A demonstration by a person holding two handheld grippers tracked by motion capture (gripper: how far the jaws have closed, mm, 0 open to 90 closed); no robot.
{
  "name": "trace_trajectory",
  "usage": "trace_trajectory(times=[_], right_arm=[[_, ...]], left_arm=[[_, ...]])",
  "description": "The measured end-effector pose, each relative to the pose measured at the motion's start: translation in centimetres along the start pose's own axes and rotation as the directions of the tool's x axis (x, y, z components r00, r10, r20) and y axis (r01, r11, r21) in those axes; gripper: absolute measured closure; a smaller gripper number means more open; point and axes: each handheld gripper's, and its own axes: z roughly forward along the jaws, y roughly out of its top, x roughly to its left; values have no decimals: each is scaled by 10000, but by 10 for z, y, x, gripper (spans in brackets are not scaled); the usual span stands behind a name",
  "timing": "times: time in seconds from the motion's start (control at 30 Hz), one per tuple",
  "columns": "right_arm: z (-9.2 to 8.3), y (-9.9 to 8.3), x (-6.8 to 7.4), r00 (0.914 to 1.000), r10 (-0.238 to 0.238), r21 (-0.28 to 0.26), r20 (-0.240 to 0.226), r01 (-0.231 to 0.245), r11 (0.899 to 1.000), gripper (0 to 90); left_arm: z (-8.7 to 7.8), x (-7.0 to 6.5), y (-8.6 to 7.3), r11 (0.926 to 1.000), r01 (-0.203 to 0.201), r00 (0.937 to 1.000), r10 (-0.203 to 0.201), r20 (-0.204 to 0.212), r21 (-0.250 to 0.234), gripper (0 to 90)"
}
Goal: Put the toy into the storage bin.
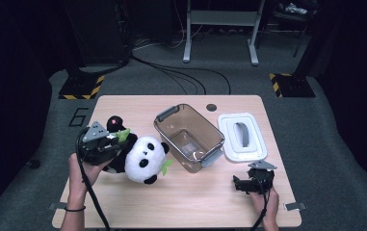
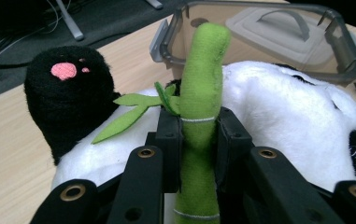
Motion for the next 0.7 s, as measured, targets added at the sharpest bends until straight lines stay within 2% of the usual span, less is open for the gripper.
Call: trace_trajectory(times=[0.4,0.7], right_arm=[[0,0,0,10000,-3,1,0,3,10000,0],[0,0,0,10000,-8,8,2,8,10000,0]], left_arm=[[-8,1,25,9990,-305,9994,309,121,-323,745],[-6,1,43,9973,-482,9983,498,288,-554,745]])
